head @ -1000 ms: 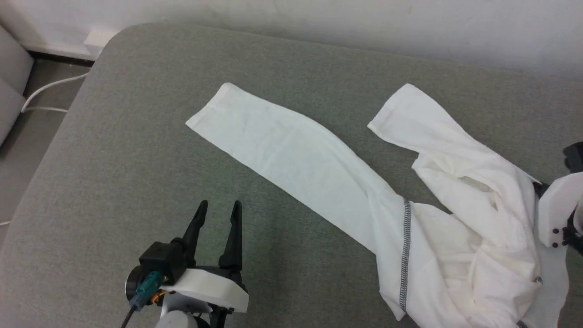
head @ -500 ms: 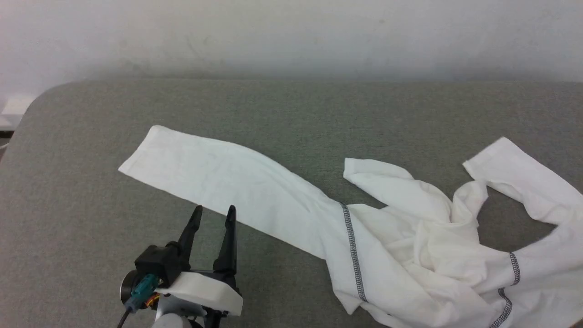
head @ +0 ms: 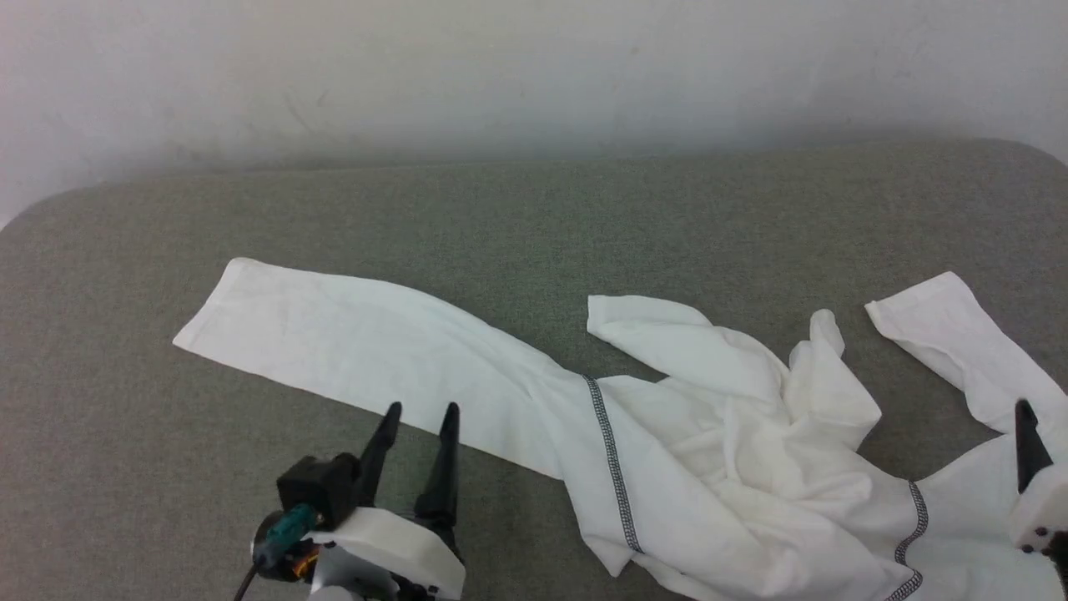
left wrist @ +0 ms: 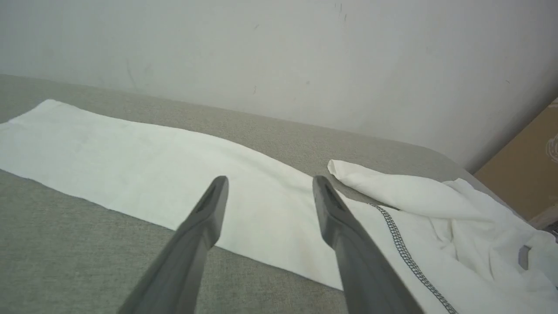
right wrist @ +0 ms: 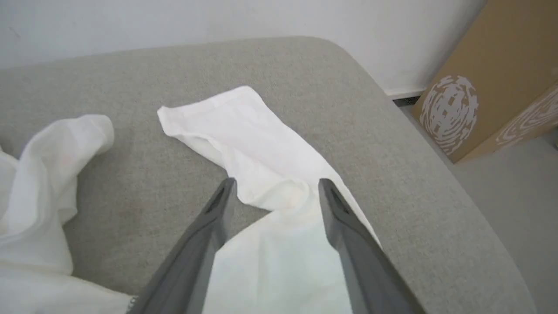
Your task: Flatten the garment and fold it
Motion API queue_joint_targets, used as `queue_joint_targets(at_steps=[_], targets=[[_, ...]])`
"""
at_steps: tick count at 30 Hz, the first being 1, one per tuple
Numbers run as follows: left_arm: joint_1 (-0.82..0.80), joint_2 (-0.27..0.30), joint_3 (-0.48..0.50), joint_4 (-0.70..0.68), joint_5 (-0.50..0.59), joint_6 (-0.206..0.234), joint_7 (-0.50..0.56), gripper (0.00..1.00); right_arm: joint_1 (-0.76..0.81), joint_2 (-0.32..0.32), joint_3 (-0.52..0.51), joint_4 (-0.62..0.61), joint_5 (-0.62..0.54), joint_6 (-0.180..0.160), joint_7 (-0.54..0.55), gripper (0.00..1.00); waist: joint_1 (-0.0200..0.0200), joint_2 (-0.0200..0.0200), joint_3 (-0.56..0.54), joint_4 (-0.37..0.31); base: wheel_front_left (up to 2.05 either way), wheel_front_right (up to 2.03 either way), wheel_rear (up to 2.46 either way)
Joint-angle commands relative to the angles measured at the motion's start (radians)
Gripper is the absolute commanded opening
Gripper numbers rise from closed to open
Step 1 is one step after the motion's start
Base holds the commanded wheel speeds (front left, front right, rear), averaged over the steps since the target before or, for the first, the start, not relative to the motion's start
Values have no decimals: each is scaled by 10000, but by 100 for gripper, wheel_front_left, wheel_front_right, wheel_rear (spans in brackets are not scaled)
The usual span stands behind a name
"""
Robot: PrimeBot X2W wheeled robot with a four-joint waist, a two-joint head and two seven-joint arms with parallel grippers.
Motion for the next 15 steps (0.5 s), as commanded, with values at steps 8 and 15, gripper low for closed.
queue_joint_targets(at_steps=[8, 15], targets=[[-254, -16, -1250, -41, -632, -287, 3657, 100, 119, 711, 1138, -2956, 324, -21, -1468, 100, 1, 0, 273, -265, 0, 0, 0], [-943, 101, -1621, 31, -183, 470, 5626, 100, 428, 1055, 1831, -4049, 125, -21, -1568, 100, 1, 0, 767, -625, 0, 0, 0]])
